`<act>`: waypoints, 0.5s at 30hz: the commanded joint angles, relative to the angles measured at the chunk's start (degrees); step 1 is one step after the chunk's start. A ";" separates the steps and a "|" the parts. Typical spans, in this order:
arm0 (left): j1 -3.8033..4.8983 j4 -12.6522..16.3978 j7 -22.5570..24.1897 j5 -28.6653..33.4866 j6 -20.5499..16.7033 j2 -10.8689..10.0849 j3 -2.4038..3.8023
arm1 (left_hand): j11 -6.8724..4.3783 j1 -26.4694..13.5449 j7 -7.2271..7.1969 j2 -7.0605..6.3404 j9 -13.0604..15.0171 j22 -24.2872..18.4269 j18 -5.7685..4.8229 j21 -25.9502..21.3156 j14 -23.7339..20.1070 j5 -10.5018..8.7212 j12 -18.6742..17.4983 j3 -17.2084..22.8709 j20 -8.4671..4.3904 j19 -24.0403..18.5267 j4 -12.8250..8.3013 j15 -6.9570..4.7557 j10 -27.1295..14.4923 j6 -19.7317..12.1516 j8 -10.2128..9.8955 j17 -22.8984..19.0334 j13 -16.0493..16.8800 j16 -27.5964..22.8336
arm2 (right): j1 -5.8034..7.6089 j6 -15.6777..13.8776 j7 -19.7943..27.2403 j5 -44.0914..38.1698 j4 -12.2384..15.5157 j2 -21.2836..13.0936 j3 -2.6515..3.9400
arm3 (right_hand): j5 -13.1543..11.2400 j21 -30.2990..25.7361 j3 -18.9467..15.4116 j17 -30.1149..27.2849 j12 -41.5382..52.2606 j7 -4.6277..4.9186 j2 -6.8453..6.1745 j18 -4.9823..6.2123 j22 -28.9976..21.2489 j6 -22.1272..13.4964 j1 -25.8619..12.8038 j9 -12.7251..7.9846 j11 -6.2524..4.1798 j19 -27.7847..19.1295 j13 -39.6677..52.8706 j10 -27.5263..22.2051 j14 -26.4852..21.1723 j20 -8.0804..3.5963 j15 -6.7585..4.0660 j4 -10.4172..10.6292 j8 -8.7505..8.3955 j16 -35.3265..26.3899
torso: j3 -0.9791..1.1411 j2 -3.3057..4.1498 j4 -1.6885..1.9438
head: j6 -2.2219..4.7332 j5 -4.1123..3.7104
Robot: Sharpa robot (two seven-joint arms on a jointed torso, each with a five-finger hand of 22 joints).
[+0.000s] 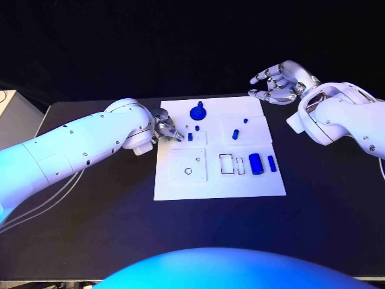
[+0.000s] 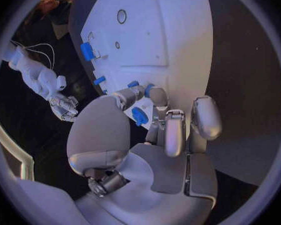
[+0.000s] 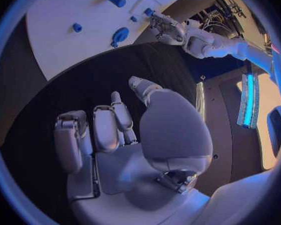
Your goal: Assemble the parts on the task board
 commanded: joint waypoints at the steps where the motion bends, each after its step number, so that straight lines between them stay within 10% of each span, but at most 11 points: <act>1: -0.13 0.03 -0.97 -0.18 0.09 -0.10 -0.10 | -0.07 0.19 0.11 -0.49 -0.06 -0.05 0.67 -0.17 4.94 -0.21 -0.15 -0.76 0.07 -0.30 0.28 -0.24 -0.34 0.12 -0.22 11.67 -0.04 0.00 | -0.02 0.25 0.69 -0.18 0.04 0.05 0.03 | 0.32 0.25 0.10 0.07 -0.03 0.58 -0.05 -0.39 15.08 -0.01 -0.40 0.09 0.11 5.99 0.00 0.05 0.29 0.45 0.30 0.30 -0.20 -0.33 | -0.03 0.00 -0.04 | 0.01 0.03; 15: -0.16 0.79 -1.06 -0.31 0.27 -0.53 -0.06 | -0.06 0.62 0.13 -1.17 -0.16 0.05 0.65 -0.24 4.99 -0.19 -0.04 -5.07 0.07 -0.16 2.06 -0.23 -0.51 0.27 -0.03 11.84 -0.39 0.09 | -0.09 0.22 0.76 -0.18 0.05 0.05 0.03 | 0.32 0.25 0.10 0.07 -0.03 0.58 -0.05 -0.39 15.08 -0.01 -0.40 0.09 0.11 5.99 0.00 0.05 0.29 0.45 0.30 0.30 -0.20 -0.33 | 0.03 0.06 0.00 | 0.01 -0.11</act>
